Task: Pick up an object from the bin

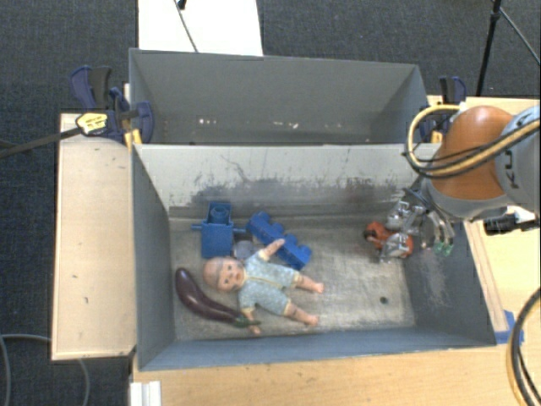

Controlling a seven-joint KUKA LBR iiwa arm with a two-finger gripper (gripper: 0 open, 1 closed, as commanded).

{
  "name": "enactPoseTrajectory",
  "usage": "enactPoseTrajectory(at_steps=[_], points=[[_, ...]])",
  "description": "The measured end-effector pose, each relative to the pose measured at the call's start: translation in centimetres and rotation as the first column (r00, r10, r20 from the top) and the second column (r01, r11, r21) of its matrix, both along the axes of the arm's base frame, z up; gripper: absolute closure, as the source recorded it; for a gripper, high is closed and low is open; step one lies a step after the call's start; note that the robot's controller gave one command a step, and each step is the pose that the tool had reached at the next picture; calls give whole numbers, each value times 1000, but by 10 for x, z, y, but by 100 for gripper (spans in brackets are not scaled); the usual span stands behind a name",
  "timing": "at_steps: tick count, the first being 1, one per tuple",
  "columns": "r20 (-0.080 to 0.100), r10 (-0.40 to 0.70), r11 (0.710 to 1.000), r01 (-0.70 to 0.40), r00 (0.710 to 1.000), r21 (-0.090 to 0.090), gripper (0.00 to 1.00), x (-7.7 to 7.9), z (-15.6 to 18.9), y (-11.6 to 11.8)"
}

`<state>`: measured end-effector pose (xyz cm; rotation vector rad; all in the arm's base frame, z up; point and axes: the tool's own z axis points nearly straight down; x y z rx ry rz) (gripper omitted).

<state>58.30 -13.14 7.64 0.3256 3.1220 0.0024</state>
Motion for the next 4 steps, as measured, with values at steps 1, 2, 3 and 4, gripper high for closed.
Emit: enactPoseTrajectory(at_steps=[1, 2, 3, 4], points=[[1, 1, 1000, -1, 1000, -1, 100, 0, 8, 0], [1, 2, 1000, -2, 1000, -1, 100, 1, 14, 0], [0, 2, 1000, -2, 1000, -1, 100, 0, 24, 0], [-1, 3, 1000, -3, 1000, -1, 100, 0, 36, 0]])
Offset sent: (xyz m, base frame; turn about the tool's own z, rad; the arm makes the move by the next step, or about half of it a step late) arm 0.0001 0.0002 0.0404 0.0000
